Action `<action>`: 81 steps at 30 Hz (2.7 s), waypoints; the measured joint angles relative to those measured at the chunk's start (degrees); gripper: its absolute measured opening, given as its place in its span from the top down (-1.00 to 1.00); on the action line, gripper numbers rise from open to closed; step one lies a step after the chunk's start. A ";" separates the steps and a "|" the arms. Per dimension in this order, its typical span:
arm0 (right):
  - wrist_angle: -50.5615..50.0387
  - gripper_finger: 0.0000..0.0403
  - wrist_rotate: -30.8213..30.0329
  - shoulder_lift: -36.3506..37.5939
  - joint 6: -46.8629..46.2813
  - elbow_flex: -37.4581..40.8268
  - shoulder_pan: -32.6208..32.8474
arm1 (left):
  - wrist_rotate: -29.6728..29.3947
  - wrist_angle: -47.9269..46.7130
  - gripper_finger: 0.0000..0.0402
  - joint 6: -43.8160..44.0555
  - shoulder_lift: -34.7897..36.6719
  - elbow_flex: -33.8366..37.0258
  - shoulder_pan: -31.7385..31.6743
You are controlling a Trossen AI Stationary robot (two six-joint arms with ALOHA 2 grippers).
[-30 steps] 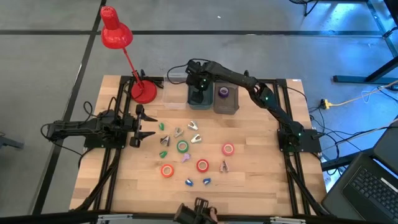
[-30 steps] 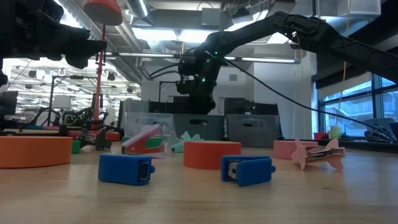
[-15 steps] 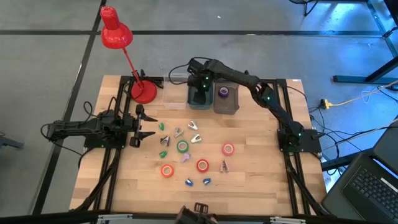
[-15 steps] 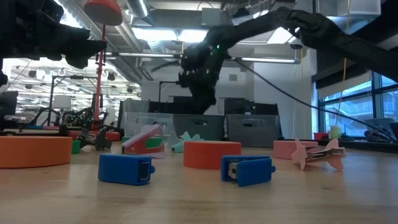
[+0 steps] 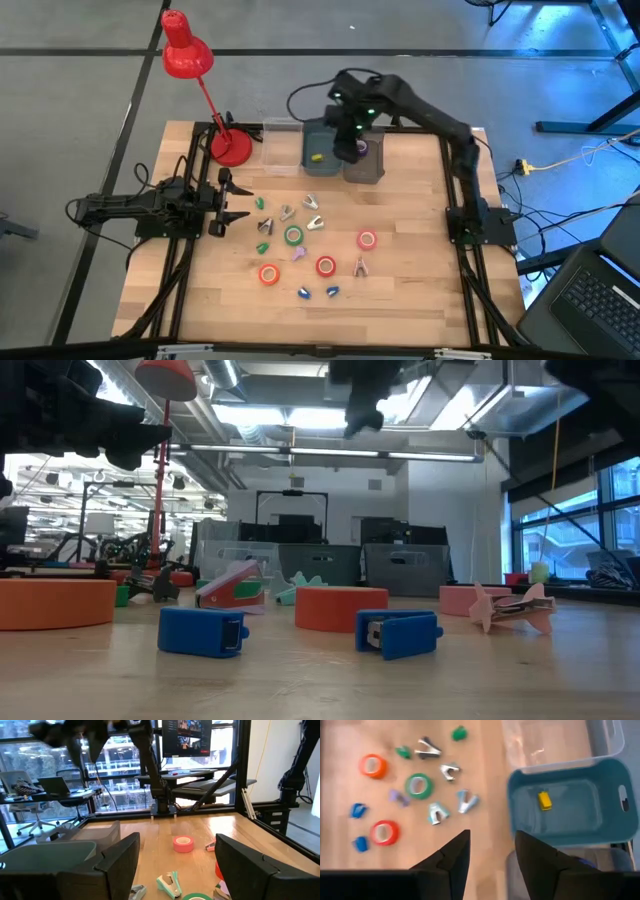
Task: Pick and place Stapler, Stapler remover, tape
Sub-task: Put the gray staple remover into the transparent bin
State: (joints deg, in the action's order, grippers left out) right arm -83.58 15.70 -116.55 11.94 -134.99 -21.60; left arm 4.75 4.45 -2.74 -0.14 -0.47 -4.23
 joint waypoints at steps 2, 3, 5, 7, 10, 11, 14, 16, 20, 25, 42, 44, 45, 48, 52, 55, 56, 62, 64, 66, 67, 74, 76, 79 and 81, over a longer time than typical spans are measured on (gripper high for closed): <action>-1.68 0.24 0.04 2.71 -0.98 0.00 1.25 | 0.00 0.00 -0.23 0.00 0.00 0.00 0.01; -2.77 0.25 0.02 3.94 -1.28 0.03 1.83 | 0.00 0.00 -0.23 0.00 0.00 -0.01 0.02; -3.73 0.27 0.04 6.49 -2.50 0.97 3.01 | -0.10 0.02 -0.23 0.00 0.00 0.00 0.00; -4.89 0.30 0.02 9.20 -3.78 2.47 4.17 | -1.18 0.21 -0.23 0.00 0.00 -0.02 0.01; -4.33 0.34 -0.07 14.69 -6.06 7.07 6.34 | -2.74 0.37 -0.23 0.00 0.00 0.00 0.00; -3.35 0.36 -0.33 17.03 -7.13 9.33 7.08 | -2.93 0.39 -0.23 0.00 0.00 0.00 0.00; 0.79 0.43 -2.41 25.00 -11.49 18.27 9.46 | -3.17 0.39 -0.23 0.00 0.00 0.00 0.00; 4.61 0.48 -4.24 31.41 -15.86 25.65 11.28 | -3.32 0.72 -0.23 0.01 0.00 -0.01 0.00; 13.39 0.59 -7.82 44.68 -26.33 40.92 15.48 | -5.96 7.19 -0.23 7.66 0.00 0.00 0.02; 26.02 0.76 -9.11 57.51 -37.42 55.63 19.83 | -17.21 22.32 -0.23 20.07 0.00 0.00 0.00; 34.56 0.99 -28.85 73.32 -51.05 78.27 32.95 | -13.03 10.92 -0.23 15.73 -20.64 -27.79 0.15; 34.58 0.99 -31.36 74.87 -53.18 79.93 34.40 | -10.08 3.90 -0.23 15.67 -27.07 -34.28 0.72; 34.53 0.99 -32.43 75.50 -53.82 80.83 35.05 | -9.07 -0.62 -0.23 16.05 -29.93 -37.25 1.13; 34.51 0.99 -34.96 77.05 -55.50 83.53 36.58 | -8.69 -14.18 -0.23 19.29 -36.55 -44.47 2.78; 34.37 0.99 -37.44 78.00 -56.79 86.97 37.17 | -11.73 -21.13 -0.23 25.12 -42.68 -48.22 5.96; 34.07 0.99 -39.53 78.14 -57.41 88.82 37.17 | -13.59 -23.67 -0.23 28.33 -45.73 -48.26 8.36; 33.85 0.98 -40.39 78.14 -57.22 89.33 37.15 | -14.67 -25.22 -0.23 29.29 -46.65 -48.25 8.99; 33.80 0.96 -43.25 78.08 -50.65 91.14 37.15 | -16.25 -28.70 -0.23 32.25 -51.92 -47.48 10.03; 33.94 0.96 -43.96 78.09 -50.52 91.14 37.15 | -16.40 -28.59 -0.23 33.65 -53.89 -46.97 9.81; 34.11 0.96 -44.42 78.09 -50.51 91.14 37.15 | -16.17 -29.41 -0.23 34.78 -55.94 -46.46 9.66; 34.15 0.96 -44.46 78.09 -50.51 91.14 37.15 | -16.39 -29.98 -0.23 35.31 -57.00 -46.38 9.67; 34.27 0.95 -44.46 78.09 -50.51 91.14 37.15 | -21.18 -32.82 -0.23 39.78 -65.03 -46.36 9.70; 34.30 0.95 -44.49 78.09 -50.51 91.14 37.15 | -22.10 -32.71 -0.23 42.30 -67.53 -46.36 9.66; 34.30 0.95 -44.65 78.08 -50.51 91.14 37.15 | -23.12 -32.79 -0.23 45.78 -71.19 -46.36 9.21; 34.30 0.95 -44.65 78.07 -50.49 91.14 37.15 | -24.39 -32.89 -0.23 46.78 -73.57 -46.37 8.98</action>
State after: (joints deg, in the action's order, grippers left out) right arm -49.28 -28.95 -38.48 -38.54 -43.86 15.55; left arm -19.64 -28.45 44.04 -73.71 -46.84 4.76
